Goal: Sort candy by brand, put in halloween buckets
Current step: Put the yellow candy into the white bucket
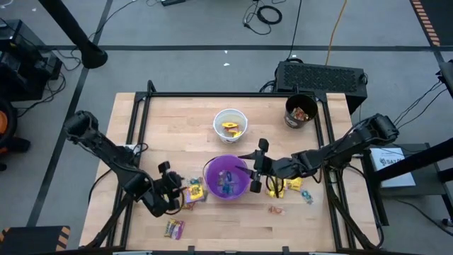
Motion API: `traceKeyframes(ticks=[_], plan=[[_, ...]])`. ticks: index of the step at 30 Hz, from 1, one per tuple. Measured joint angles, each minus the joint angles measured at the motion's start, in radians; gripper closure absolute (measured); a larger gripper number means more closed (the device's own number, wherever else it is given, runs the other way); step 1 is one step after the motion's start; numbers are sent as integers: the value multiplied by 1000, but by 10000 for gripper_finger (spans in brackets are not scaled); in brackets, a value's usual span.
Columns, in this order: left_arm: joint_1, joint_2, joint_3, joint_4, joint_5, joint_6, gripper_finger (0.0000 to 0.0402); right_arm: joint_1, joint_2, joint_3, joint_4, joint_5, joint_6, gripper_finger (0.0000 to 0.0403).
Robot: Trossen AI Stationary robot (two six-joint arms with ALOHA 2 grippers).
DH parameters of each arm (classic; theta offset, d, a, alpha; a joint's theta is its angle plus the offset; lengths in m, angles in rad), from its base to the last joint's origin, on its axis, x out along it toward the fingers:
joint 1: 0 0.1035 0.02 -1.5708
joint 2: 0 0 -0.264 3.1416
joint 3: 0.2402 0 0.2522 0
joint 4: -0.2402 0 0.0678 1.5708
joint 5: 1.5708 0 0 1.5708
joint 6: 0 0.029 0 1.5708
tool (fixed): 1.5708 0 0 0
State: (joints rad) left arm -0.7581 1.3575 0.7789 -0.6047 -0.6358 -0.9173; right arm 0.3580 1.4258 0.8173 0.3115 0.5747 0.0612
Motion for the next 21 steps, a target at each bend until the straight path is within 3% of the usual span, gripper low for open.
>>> traceKeyframes(ticks=[9,18,21], plan=[[-112,19,-17,-57,122,-289,158,28,-3,-1,-31,-1,4,245],[-209,127,-18,-155,287,-360,153,30,-3,-1,-49,-4,5,245],[-224,138,-18,-219,298,-360,153,30,-3,-1,-64,-4,5,245]])
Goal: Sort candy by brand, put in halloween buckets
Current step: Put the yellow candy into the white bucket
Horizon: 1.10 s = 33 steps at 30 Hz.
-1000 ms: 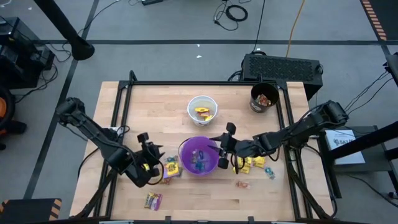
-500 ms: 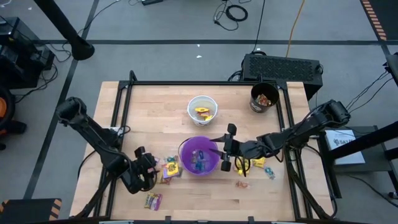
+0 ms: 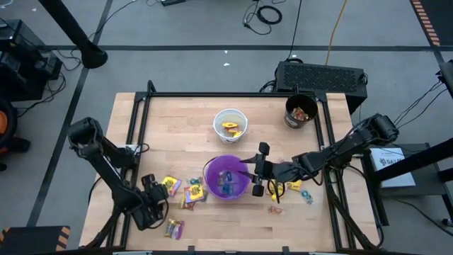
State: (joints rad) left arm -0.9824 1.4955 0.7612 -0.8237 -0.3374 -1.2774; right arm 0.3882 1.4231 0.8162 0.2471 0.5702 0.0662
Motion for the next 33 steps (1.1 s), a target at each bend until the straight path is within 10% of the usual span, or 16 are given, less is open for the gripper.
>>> traceKeyframes(ticks=[9,27,33], plan=[[-5,8,-40,-56,-15,148,172,0,0,0,-35,0,0,245],[41,8,-128,50,-55,214,390,0,0,0,-58,0,0,245],[42,-5,-110,3,-152,179,398,0,0,0,-58,0,0,245]])
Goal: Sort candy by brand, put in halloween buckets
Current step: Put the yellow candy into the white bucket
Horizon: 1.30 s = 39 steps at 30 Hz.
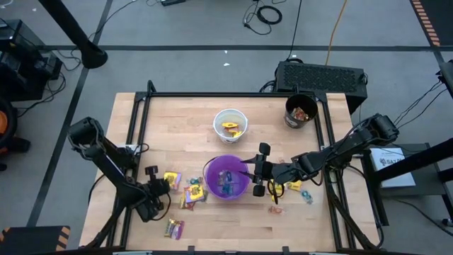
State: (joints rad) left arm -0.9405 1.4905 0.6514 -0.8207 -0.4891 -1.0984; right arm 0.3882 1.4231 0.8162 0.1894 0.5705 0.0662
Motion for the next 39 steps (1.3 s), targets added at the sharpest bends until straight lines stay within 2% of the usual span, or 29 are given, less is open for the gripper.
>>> traceKeyframes(ticks=[5,10,13,17,21,24,28,32,34,36,39], plan=[[0,-55,50,-97,-153,-31,399,0,0,0,-1,0,-3,245],[0,-135,93,-176,-365,-48,400,0,0,0,-1,0,-17,245],[1,-197,107,-185,-543,-47,400,0,0,0,0,1,-34,245],[23,-295,107,-186,-718,-47,401,0,0,0,0,1,-60,245],[34,-378,108,-122,-915,-48,401,-1,0,0,1,6,-106,245],[34,-427,108,-97,-1019,-135,401,-1,0,0,20,6,-151,245],[35,-455,108,-96,-1079,-276,401,-2,0,0,52,17,-233,245],[65,-457,108,-59,-1082,-276,401,-2,0,0,96,104,-315,245],[83,-456,108,23,-1083,-195,401,-2,-10,0,99,154,-351,245],[104,-457,108,152,-1070,-40,401,-2,-32,3,92,191,-382,245],[160,-458,108,427,-935,290,401,6,-87,8,70,240,-417,245]])
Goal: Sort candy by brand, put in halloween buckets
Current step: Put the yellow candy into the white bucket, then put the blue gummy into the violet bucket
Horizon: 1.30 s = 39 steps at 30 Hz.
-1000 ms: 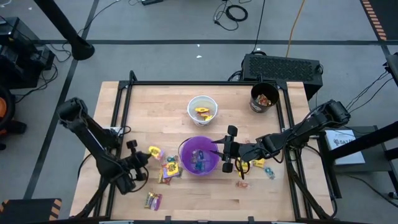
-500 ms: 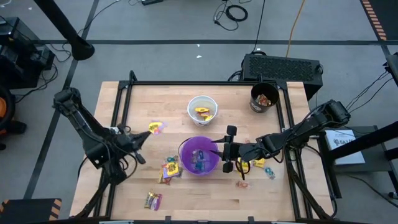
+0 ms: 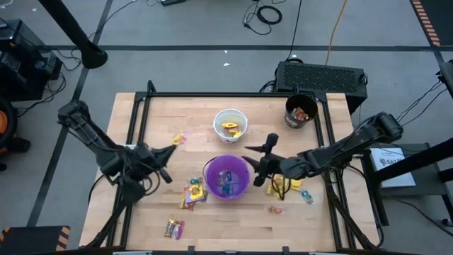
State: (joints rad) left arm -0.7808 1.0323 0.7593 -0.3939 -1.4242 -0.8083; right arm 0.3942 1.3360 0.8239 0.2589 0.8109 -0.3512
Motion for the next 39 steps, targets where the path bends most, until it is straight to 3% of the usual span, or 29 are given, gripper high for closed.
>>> traceKeyframes(ticks=[4,7,9,15,19,22,28,35,39], plan=[[103,17,0,397,242,432,401,2,-78,0,-80,28,8,245],[202,25,0,577,326,692,401,3,-134,0,-134,29,47,245],[306,25,1,644,447,793,401,7,-162,0,-174,28,79,245],[723,56,2,697,997,789,401,14,-213,0,-273,26,140,245],[939,136,1,706,1267,715,402,14,-217,0,-311,26,166,245],[1034,235,1,734,1426,708,401,13,-214,0,-312,26,168,245],[1116,378,0,742,1543,661,384,13,-212,0,-316,25,195,245],[1122,405,0,747,1511,632,296,13,-212,0,-350,25,226,245],[1100,358,0,753,1517,651,256,13,-212,0,-371,25,244,245]])
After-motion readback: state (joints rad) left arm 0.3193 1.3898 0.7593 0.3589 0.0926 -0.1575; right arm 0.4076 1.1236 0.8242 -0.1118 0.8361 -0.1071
